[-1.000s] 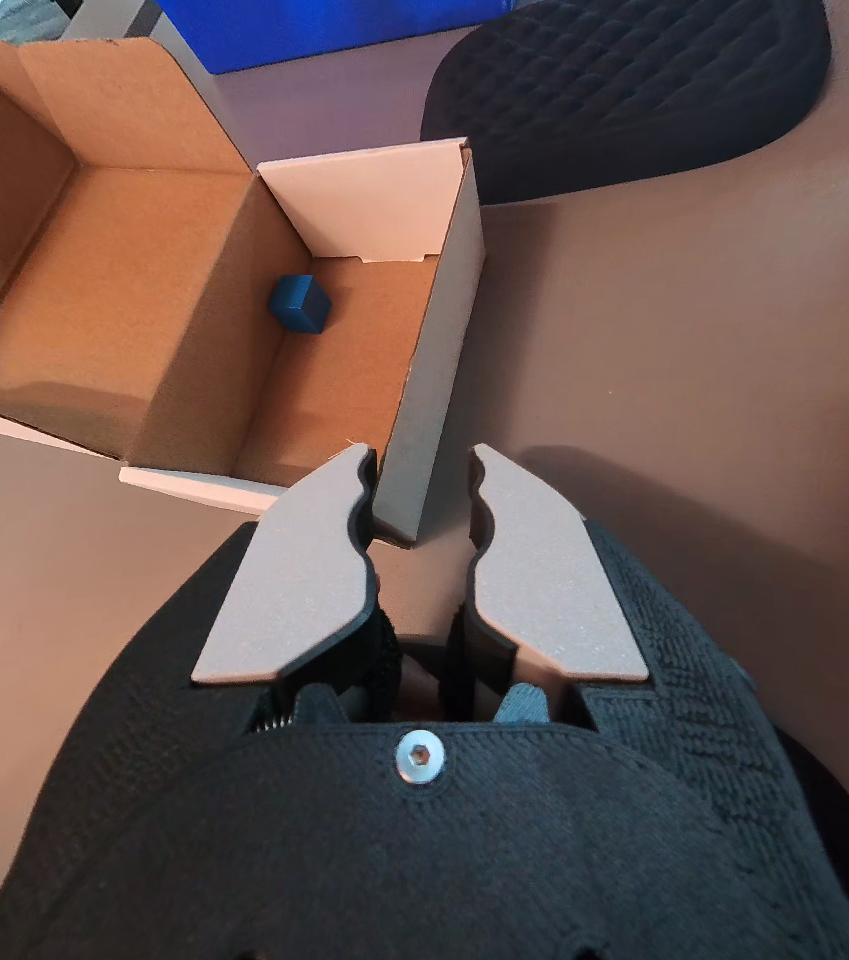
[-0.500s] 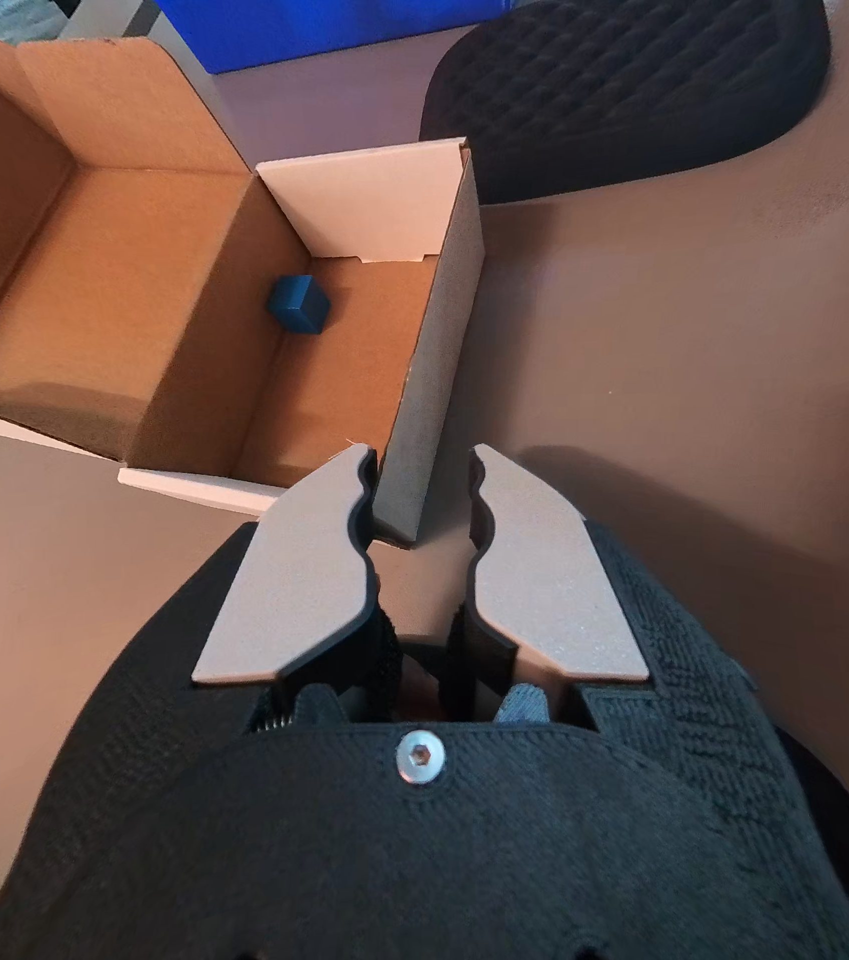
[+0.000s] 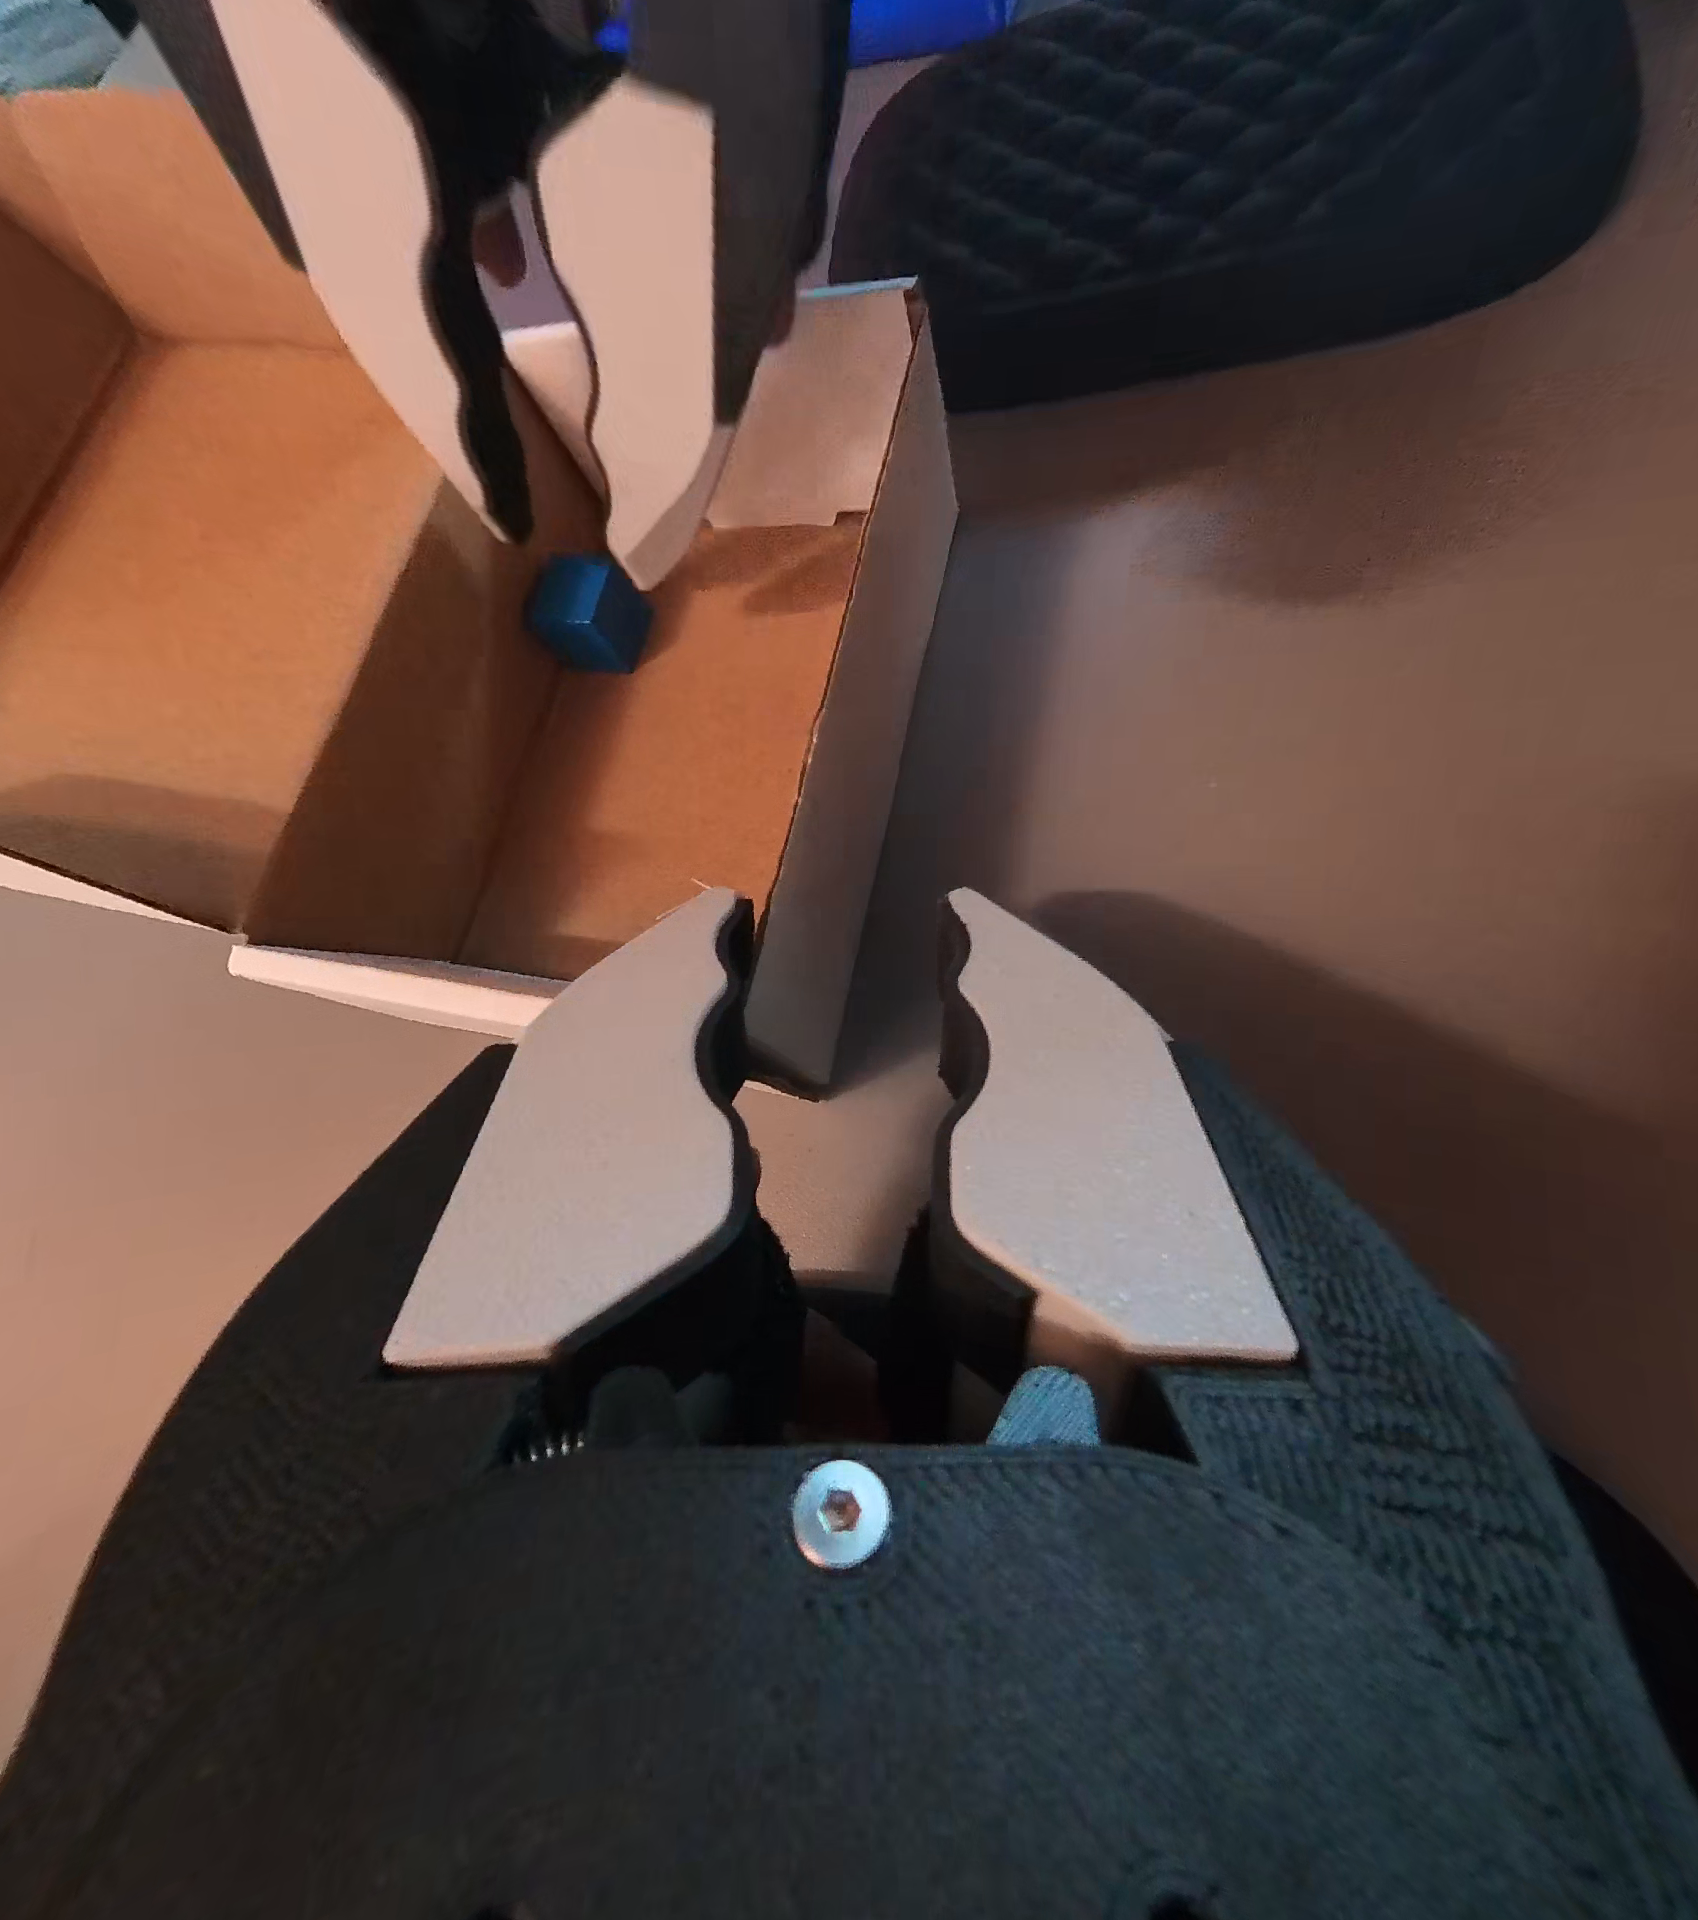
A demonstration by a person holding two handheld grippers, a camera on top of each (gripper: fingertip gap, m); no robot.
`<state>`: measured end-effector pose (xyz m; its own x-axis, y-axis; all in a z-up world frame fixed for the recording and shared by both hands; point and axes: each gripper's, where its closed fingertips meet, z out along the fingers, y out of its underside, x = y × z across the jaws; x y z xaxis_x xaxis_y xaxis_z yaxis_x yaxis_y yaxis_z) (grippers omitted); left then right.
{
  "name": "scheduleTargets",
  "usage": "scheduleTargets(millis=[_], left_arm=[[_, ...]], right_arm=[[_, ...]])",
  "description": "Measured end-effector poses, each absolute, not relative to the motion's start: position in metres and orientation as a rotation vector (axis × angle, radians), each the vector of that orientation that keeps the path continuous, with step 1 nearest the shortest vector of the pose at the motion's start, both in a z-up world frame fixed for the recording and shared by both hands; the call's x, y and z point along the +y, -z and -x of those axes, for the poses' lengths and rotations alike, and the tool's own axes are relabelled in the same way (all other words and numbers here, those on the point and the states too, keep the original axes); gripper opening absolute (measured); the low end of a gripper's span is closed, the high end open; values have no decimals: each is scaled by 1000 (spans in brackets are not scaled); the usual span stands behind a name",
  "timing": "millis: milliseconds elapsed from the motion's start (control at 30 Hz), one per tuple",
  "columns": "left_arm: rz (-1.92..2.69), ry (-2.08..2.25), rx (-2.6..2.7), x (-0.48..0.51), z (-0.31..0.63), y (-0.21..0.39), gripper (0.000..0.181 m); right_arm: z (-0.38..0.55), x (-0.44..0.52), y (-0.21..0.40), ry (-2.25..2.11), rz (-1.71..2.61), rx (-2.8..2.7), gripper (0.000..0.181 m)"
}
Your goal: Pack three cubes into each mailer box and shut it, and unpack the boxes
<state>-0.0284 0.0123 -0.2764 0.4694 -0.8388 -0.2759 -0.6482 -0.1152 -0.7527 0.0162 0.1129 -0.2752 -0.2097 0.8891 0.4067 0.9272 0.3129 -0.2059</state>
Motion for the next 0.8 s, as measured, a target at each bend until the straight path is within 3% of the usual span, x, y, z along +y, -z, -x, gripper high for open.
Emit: scheduleTargets(millis=[33, 300, 533, 800], left_arm=[[1839, 273, 1253, 12, 28, 276, 33], [1839, 270, 1255, 12, 28, 277, 33], [1839, 266, 1256, 12, 28, 278, 33], [1837, 265, 1258, 12, 28, 278, 33]], right_arm=[[-17, 117, 279, 152, 1611, -2142, 26], [-18, 101, 289, 63, 1637, -2218, 22], [-16, 102, 290, 11, 1587, -2285, 35], [-16, 99, 271, -121, 1565, -2263, 21]])
